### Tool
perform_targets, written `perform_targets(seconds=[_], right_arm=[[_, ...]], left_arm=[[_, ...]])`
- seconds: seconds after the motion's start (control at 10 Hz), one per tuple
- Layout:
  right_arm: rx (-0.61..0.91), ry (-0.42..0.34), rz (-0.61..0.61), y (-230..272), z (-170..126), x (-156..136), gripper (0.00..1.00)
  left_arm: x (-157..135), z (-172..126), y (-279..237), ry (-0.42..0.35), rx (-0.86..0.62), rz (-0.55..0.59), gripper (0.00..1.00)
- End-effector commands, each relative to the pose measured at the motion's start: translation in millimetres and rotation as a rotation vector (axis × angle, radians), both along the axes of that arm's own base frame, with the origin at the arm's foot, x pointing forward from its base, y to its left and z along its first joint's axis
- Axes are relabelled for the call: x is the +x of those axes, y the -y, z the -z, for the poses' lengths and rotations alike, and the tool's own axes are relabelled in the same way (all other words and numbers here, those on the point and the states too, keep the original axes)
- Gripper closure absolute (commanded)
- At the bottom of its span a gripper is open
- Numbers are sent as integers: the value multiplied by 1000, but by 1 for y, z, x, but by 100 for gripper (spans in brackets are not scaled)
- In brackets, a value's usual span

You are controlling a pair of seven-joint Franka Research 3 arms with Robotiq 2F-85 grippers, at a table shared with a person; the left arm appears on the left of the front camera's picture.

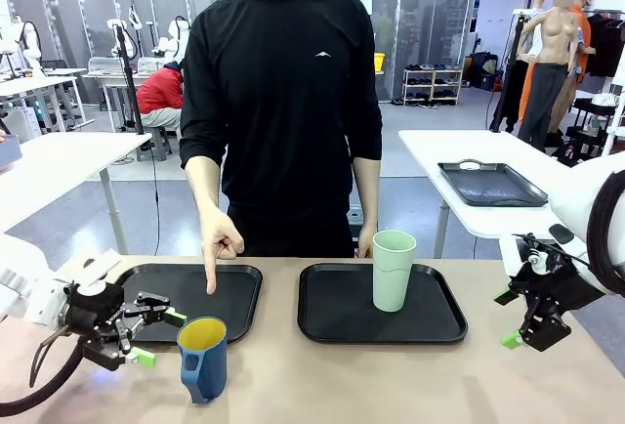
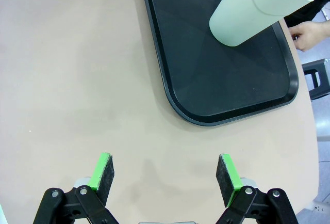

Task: Sort and store the cups by type.
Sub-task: Pick up the Handle plastic cup and place it into the empty Flat Tray.

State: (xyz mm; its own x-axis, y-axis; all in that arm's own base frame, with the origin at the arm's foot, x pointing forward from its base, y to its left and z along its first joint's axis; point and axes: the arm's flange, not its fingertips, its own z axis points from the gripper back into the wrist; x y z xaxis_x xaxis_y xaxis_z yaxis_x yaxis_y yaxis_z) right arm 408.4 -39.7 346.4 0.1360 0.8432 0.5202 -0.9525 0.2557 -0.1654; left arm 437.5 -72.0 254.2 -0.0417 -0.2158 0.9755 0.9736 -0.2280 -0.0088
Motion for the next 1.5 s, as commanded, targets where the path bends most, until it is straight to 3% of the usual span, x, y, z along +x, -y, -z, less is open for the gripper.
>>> perform_targets(seconds=[0.0,0.4,1.4], right_arm=[[-3,9,-9,0,0,0,0],[-3,9,-9,0,0,0,0],[-3,9,-9,0,0,0,0]], left_arm=[[13,4,4,-24,-22,9,0],[18,20,15,-45,-53,-6,0],[16,27,36,-51,-81,9,0]])
